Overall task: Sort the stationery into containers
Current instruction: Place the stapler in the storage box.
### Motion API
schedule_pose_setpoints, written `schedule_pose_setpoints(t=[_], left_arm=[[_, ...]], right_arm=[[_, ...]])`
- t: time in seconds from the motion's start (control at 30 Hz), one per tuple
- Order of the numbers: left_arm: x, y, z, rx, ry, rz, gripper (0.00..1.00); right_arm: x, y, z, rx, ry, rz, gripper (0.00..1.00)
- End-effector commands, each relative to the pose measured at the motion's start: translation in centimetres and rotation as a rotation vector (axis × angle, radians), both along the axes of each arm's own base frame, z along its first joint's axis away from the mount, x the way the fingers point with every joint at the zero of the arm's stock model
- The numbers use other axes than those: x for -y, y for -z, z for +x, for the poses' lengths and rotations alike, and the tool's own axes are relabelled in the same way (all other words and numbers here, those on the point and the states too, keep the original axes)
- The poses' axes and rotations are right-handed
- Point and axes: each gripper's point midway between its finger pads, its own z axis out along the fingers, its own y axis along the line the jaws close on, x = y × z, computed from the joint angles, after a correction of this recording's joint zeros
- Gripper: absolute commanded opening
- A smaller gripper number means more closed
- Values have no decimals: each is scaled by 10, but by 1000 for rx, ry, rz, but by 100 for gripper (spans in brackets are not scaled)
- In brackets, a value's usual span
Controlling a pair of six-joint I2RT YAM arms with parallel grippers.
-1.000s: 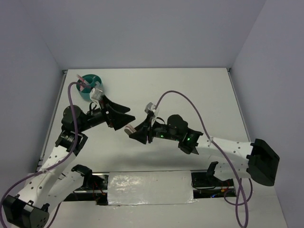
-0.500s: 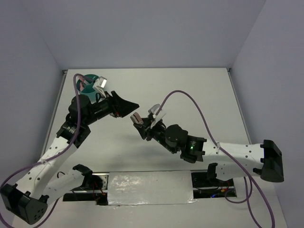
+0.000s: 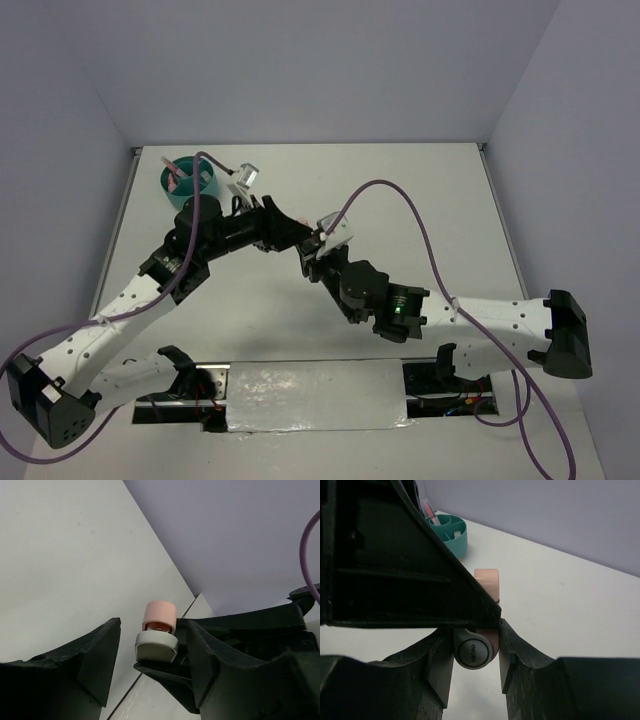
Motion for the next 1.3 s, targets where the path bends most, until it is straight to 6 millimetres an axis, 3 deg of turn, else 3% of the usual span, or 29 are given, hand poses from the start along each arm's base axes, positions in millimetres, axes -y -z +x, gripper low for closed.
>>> schedule_pose_setpoints(t=[0.0,0.07,0.13,0.27,0.3,0.37,0.4,0.43,0.47,0.5,0.6,0.63,0.67,0.7,0.73,0.8,0.83,0.87,0.97,1.0,1.03,1.07,1.1,1.13,1.2,1.23,1.27], left_arm=[[2,-16,4,72,-10,5,66],[5,-16,6,73,-2,7,55],[7,-20,6,82,10,4,33],[10,-27,9,117,19,3,13],[10,-28,10,136,21,12,3],[10,-34,13,168,17,28,0],[8,-33,15,192,14,62,0],[6,-43,18,232,0,70,0],[3,-39,22,241,-12,113,0],[0,-42,26,306,-19,167,0],[-17,-46,44,427,-98,288,0],[-26,-47,53,448,-151,322,0],[-29,-47,57,511,-148,374,0],[-33,-45,61,552,-149,409,0],[-35,-45,64,599,-144,442,0],[-49,-32,79,733,-145,608,0],[-54,-22,87,766,-140,661,0],[-61,-26,99,858,-163,721,0],[-96,5,139,845,-147,795,0],[-115,18,154,834,-103,792,0],[-126,22,161,829,-104,801,0],[-137,13,170,875,-151,804,0],[-156,25,175,861,-183,811,0],[-154,13,179,905,-207,789,0],[-183,32,186,928,-233,821,0],[-179,44,187,947,-156,811,0],[-192,50,194,958,-147,857,0]], right_arm=[[8,-31,2,25,38,83,0],[8,-31,1,26,34,78,0],[7,-30,2,23,36,69,0],[3,-28,-1,18,10,71,0],[2,-27,-1,17,2,72,0],[-5,-25,-7,16,-55,68,4],[-6,-18,-8,14,-79,56,18],[-8,-16,-10,14,-110,61,65],[-11,-20,-16,19,-180,80,80],[-6,-6,-12,9,-195,59,98],[7,9,-22,-33,-326,116,100],[27,0,-15,-25,-312,175,100],[30,2,-21,-27,-373,187,100],[40,17,-20,-47,-363,174,100],[58,8,-19,-20,-333,202,100],[76,20,-14,-43,-269,171,100],[86,13,-17,-26,-257,186,100],[92,14,-15,-27,-238,183,100],[103,17,-17,-28,-219,184,100],[105,19,-17,-30,-212,191,100],[106,21,-18,-33,-214,194,100],[105,26,-18,-40,-218,188,100],[104,27,-19,-38,-226,192,100],[103,30,-18,-47,-223,196,100],[101,33,-18,-56,-225,192,100],[101,34,-17,-64,-218,189,100],[101,34,-17,-69,-223,190,100]])
